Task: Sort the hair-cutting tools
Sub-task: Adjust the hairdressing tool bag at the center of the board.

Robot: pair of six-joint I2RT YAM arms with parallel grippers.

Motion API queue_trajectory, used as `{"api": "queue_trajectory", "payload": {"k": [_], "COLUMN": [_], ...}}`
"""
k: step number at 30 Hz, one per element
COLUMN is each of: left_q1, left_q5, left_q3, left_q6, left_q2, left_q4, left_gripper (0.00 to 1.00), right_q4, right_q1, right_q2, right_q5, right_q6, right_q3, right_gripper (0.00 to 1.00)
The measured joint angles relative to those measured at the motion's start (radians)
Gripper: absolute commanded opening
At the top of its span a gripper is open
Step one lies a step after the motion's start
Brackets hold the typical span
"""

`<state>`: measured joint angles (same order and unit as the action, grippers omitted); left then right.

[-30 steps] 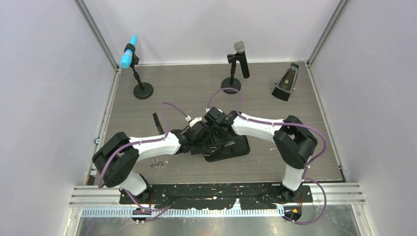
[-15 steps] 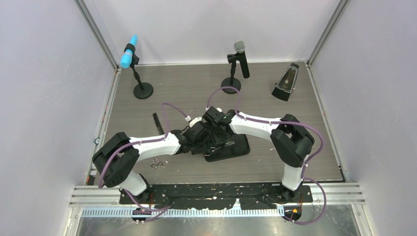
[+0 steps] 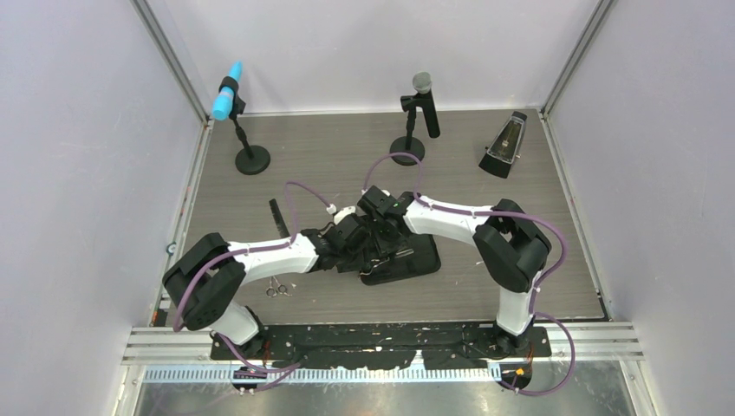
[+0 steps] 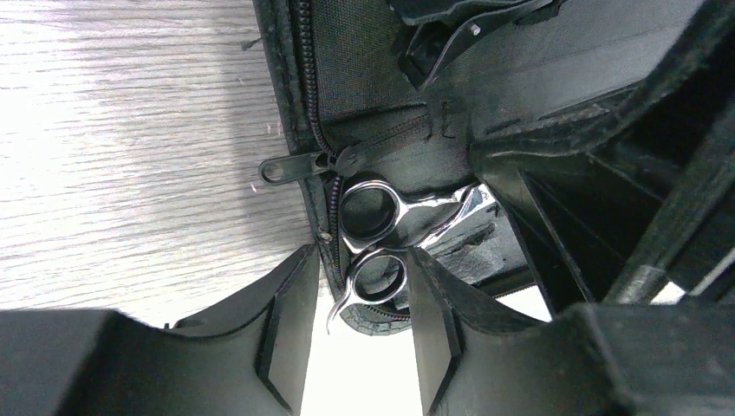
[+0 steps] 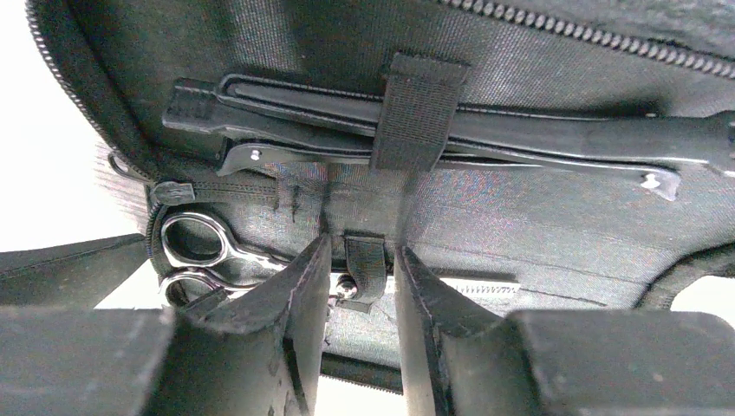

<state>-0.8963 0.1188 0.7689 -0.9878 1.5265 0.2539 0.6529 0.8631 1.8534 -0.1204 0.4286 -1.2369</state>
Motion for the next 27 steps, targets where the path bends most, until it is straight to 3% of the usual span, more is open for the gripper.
{"api": "queue_trajectory", "payload": {"k": [6,20,27], "left_q1": [0.000,-0.002,-0.010], "left_q5": [0.000,0.006,0.018], "left_q3": [0.000,0.003,0.015], "left_q6": [0.000,0.000,0.000], "left_q2": [0.000,0.001,0.008], "left_q4": [0.000,0.006,0.020], "left_gripper": [0.44,0.44,0.43], "right_q4": [-0.002,-0.019,-0.058], "right_q1": [-0.002,-0.004,-0.005], "right_q2": [0.012,0.019,-0.008], "right_q5": [0.007,0.018,0.035], "right_q6": [-0.011,-0.050,-0.071], "right_q3": [0.000,0.009,0.040], "right_gripper": [0.35,0.07,0.05]}}
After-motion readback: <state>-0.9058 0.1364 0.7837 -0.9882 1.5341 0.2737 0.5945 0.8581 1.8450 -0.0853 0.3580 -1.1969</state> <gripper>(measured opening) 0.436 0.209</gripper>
